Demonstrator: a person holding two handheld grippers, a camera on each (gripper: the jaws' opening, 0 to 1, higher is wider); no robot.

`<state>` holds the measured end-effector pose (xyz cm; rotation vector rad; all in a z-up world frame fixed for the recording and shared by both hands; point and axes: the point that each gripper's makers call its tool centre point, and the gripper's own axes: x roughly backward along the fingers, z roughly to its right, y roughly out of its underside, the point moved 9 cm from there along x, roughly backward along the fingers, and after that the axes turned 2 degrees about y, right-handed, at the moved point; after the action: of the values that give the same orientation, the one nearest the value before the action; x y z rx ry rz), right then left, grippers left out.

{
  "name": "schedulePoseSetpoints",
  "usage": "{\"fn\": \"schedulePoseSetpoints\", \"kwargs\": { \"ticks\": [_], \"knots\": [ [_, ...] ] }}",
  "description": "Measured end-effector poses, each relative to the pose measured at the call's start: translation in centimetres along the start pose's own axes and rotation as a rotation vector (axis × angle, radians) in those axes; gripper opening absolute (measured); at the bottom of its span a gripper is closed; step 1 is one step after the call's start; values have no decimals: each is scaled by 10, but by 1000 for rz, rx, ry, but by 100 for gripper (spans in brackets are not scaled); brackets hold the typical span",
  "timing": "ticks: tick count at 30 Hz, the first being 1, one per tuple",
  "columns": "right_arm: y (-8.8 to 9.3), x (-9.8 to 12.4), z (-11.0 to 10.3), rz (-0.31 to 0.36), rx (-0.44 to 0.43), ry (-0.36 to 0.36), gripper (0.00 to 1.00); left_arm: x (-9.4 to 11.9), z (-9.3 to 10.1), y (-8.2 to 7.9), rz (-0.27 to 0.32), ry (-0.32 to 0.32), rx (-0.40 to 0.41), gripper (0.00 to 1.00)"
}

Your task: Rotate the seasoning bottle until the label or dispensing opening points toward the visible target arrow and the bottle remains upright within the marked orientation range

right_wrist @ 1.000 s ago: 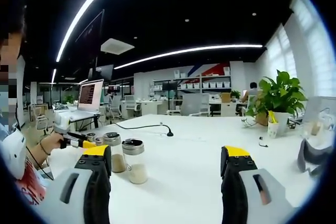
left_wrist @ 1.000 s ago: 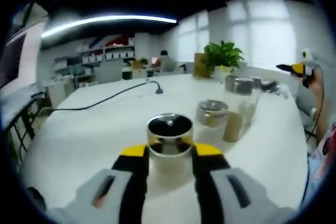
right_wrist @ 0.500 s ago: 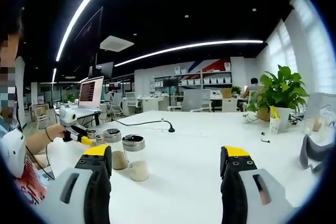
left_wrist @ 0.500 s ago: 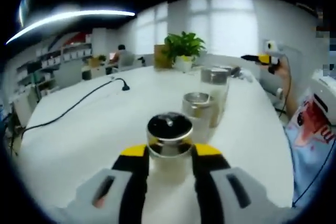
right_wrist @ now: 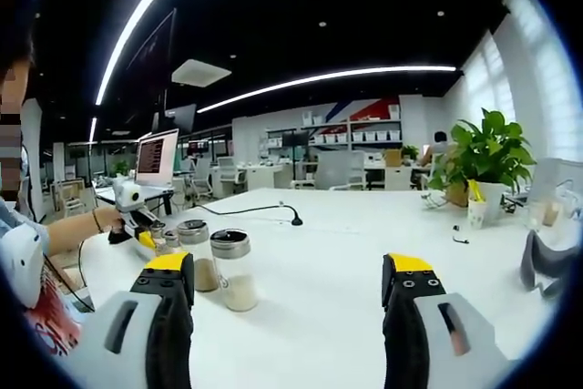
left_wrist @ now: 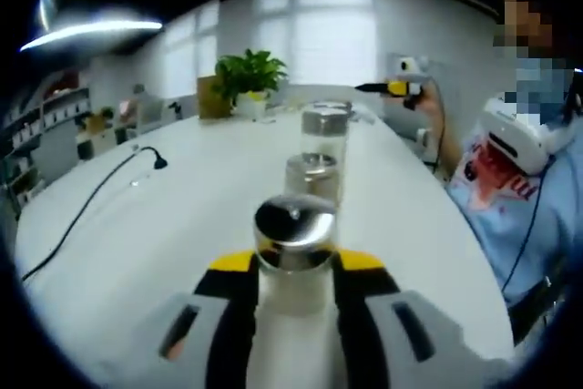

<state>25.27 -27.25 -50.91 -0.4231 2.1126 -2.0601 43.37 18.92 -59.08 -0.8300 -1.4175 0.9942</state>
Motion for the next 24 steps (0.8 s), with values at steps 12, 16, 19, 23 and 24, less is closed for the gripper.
{"fn": "schedulePoseSetpoints", "kwargs": {
  "ticks": [12,16,19,23,24],
  "knots": [
    [-4,-2,-7,4,63,-30,88,-2,-5,-4,-43,106,-45,33],
    [-1,-3,-5,-12,55,-26,88,-3,-2,-3,-36,116,-49,34],
    [-1,-1,-3,-11,47,-13,88,0,5,-3,-26,125,-84,43],
    [-1,-1,0,-12,42,1,88,9,8,-1,-59,38,-28,65],
    [-1,-1,0,-12,39,0,88,10,9,-1,-60,16,-24,65]
  ]
}}
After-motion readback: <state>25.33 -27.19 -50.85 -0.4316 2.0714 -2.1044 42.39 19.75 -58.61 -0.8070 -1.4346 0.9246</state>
